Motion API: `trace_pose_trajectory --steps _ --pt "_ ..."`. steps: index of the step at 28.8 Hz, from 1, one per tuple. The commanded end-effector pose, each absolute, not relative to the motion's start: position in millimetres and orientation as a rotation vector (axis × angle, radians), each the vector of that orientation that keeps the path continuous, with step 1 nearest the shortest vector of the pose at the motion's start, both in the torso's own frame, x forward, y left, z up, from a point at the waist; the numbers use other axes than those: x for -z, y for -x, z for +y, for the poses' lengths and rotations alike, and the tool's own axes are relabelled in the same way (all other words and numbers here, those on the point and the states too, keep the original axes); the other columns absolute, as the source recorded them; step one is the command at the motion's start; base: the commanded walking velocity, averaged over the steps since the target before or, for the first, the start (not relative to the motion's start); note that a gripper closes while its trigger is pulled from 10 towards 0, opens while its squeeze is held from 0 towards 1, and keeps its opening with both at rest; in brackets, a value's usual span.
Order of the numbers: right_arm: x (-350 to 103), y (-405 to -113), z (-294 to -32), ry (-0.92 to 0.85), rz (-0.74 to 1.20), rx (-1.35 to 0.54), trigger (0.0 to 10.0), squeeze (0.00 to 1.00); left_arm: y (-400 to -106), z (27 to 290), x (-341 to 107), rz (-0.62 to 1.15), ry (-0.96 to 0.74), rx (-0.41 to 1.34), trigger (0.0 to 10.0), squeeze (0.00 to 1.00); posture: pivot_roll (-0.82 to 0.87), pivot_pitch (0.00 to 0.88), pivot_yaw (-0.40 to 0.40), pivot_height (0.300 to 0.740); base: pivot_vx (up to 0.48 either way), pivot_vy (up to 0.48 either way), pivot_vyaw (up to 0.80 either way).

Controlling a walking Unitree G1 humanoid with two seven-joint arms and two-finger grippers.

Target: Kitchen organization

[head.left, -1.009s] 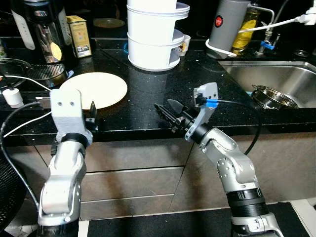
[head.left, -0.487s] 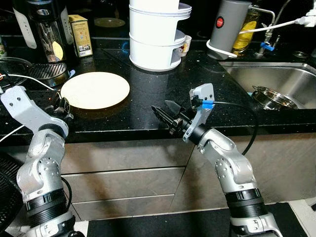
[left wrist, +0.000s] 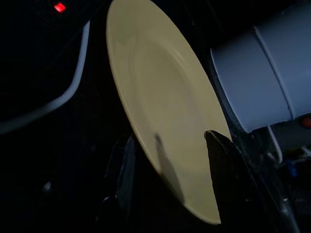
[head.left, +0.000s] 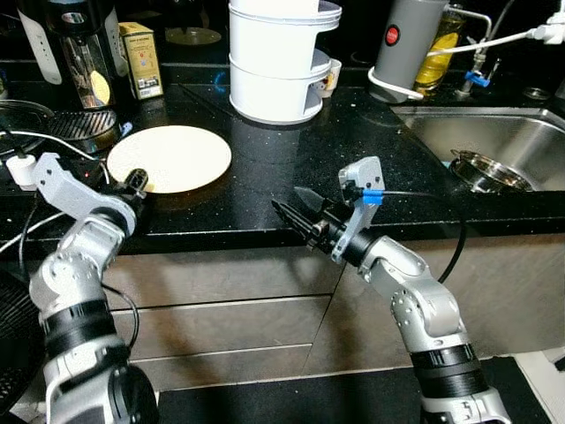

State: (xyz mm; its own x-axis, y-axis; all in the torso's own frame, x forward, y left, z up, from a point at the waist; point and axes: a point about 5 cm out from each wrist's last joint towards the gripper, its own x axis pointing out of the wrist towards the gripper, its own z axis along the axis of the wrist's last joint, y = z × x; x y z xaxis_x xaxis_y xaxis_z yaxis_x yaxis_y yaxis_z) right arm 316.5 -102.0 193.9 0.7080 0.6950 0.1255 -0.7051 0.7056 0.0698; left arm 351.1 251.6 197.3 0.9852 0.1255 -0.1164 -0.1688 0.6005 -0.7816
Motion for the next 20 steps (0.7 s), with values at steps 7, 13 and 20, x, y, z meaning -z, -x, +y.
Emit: trace_pose_trajectory --steps 7,13,20 --pt "-192 -315 -106 -0.105 -0.082 -0.771 10.0 0.0 -360 258 -187 0.195 0.981 -0.182 10.0 0.0 0.0 0.0 -0.059 0.74 0.0 0.0 0.0" --pt "-192 -314 -106 -0.105 -0.082 -0.766 10.0 0.0 -365 257 -180 0.284 0.968 -0.143 0.0 0.0 -0.01 0.0 -0.047 0.74 0.0 0.0 0.0" --pt "-191 -314 -106 -0.106 -0.083 -0.763 10.0 0.0 -366 248 -172 0.349 0.969 -0.1 0.0 0.0 -0.01 0.0 -0.047 0.74 0.0 0.0 0.0"
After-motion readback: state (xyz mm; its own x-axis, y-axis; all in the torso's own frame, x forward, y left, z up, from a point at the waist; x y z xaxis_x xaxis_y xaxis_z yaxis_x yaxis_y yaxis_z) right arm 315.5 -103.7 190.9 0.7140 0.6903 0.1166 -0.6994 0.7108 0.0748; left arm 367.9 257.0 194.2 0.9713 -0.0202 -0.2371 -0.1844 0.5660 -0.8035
